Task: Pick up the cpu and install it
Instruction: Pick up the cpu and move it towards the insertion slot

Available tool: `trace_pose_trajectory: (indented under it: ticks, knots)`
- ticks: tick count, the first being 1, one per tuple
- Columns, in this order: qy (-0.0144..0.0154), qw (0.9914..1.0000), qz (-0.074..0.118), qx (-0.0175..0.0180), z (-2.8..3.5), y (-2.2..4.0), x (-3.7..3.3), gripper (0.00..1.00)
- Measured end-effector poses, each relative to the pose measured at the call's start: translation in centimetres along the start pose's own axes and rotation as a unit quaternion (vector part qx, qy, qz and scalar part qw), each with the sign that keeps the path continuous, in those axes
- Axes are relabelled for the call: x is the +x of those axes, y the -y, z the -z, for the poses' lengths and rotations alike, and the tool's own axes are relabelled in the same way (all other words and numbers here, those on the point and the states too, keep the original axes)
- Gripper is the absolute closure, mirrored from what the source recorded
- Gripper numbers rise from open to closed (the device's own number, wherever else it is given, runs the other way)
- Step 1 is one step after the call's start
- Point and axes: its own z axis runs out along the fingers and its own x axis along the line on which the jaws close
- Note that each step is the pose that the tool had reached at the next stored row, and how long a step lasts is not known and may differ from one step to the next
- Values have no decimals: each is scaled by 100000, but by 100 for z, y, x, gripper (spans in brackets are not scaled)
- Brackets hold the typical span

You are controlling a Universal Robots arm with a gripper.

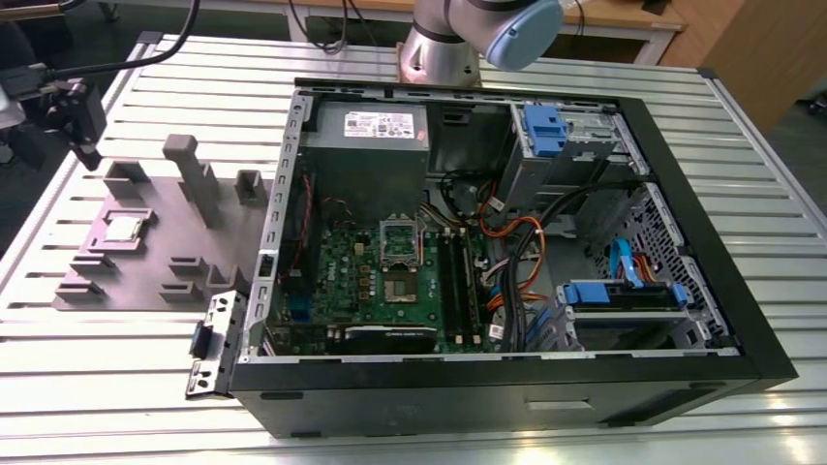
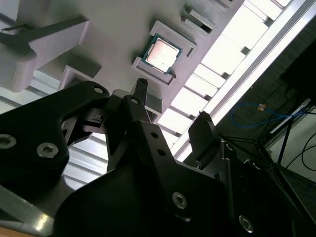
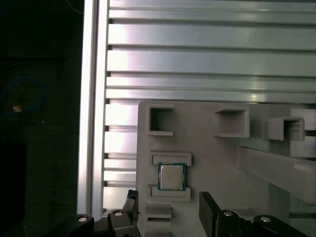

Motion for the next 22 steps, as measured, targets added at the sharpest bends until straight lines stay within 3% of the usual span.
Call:
trace_pose_trajectory:
  ticks: [14,22]
  knots:
    - [-2,99999,507,-8,-18,3,0,40]
    - [-30,99996,848,10,-146,12,-25,40]
